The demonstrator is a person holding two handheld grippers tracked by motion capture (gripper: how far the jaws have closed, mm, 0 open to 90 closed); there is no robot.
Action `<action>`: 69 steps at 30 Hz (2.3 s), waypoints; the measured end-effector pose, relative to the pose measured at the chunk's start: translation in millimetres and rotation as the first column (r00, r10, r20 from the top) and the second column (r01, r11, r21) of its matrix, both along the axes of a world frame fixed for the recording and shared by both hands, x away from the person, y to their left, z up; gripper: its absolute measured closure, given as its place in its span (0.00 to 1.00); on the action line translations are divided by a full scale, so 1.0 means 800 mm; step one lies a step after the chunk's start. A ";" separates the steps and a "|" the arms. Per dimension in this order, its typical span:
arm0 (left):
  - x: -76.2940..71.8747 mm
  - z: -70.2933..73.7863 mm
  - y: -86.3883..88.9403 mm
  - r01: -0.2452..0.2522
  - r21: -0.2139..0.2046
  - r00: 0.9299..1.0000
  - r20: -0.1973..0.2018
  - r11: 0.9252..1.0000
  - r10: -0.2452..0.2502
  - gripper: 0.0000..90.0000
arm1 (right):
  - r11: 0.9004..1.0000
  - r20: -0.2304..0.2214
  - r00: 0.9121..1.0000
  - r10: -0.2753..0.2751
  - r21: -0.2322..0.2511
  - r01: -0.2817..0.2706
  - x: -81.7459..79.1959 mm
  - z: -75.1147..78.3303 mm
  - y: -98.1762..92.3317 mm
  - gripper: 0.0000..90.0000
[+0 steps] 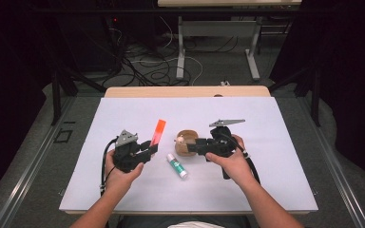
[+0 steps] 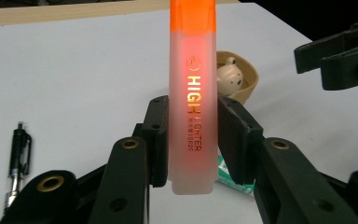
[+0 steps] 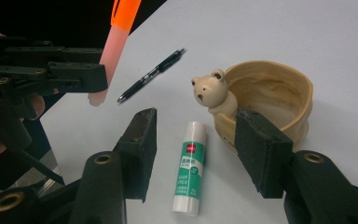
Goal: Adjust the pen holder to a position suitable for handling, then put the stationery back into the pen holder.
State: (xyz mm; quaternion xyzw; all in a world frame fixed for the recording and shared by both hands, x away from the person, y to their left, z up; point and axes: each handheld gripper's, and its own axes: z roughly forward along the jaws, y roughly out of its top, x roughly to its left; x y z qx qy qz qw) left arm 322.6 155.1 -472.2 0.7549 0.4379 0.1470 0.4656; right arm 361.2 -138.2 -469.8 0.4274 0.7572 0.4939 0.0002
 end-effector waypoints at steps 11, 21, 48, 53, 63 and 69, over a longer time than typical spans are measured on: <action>-0.011 -0.007 -0.030 0.091 0.036 0.996 0.008 0.995 -0.091 0.74 | 1.000 -0.059 0.998 -0.012 0.016 0.013 0.000 -0.007 -0.007 0.57; -0.021 -0.020 -0.054 0.147 0.070 0.989 -0.008 0.987 -0.147 0.74 | 0.997 -0.118 0.993 -0.031 0.065 0.039 0.000 -0.004 -0.013 0.64; -0.041 -0.029 -0.085 0.241 0.101 0.970 -0.003 0.965 -0.242 0.74 | 0.983 -0.269 0.963 -0.016 0.170 0.064 -0.003 -0.013 -0.006 0.72; -0.041 -0.030 -0.085 0.243 0.095 0.970 -0.004 0.965 -0.244 0.74 | 0.979 -0.286 0.958 -0.017 0.191 0.074 -0.002 -0.016 -0.006 0.75; -0.041 -0.030 -0.085 0.245 0.103 0.969 -0.002 0.964 -0.247 0.74 | 0.972 -0.305 0.952 -0.013 0.221 0.085 -0.001 -0.019 -0.008 0.78; -0.041 -0.031 -0.086 0.247 0.100 0.969 -0.006 0.964 -0.248 0.74 | 0.969 -0.329 0.944 -0.015 0.230 0.095 -0.002 -0.018 -0.008 0.79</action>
